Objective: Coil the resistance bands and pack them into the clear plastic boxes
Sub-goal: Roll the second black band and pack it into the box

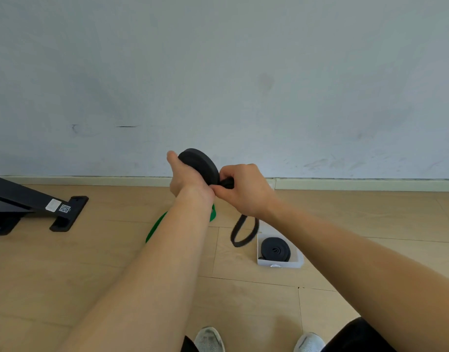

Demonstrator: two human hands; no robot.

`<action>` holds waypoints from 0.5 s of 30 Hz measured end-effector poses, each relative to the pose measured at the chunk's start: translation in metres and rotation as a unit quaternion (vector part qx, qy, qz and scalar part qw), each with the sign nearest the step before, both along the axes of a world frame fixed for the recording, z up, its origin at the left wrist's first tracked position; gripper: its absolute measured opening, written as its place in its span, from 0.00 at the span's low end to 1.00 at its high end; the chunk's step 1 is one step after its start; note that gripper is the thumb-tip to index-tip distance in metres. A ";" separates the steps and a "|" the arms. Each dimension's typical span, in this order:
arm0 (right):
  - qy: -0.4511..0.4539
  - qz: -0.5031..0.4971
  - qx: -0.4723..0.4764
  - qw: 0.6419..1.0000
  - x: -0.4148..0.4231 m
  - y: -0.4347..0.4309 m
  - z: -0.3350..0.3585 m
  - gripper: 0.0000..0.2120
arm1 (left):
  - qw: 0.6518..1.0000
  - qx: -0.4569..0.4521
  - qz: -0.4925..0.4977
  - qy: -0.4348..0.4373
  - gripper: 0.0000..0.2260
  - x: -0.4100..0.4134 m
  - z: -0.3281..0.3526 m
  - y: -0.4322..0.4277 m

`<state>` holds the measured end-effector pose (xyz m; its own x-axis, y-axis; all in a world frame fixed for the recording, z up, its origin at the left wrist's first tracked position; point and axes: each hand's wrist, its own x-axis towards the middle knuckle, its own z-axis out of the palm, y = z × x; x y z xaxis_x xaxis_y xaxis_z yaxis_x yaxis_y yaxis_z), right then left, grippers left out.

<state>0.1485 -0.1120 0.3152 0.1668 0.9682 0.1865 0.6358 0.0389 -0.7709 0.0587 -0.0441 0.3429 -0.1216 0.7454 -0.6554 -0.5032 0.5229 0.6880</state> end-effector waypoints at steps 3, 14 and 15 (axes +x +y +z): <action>-0.012 0.006 -0.004 1.000 -0.002 0.002 0.000 0.11 | 1.000 0.003 -0.012 -0.019 0.26 -0.002 -0.003 0.004; 0.005 0.001 0.003 1.000 0.001 0.003 -0.005 0.12 | 0.998 0.028 -0.040 -0.037 0.27 -0.002 -0.008 0.011; 0.005 0.000 0.004 1.000 0.002 0.003 -0.005 0.12 | 0.999 0.027 -0.035 -0.026 0.28 -0.001 -0.009 0.010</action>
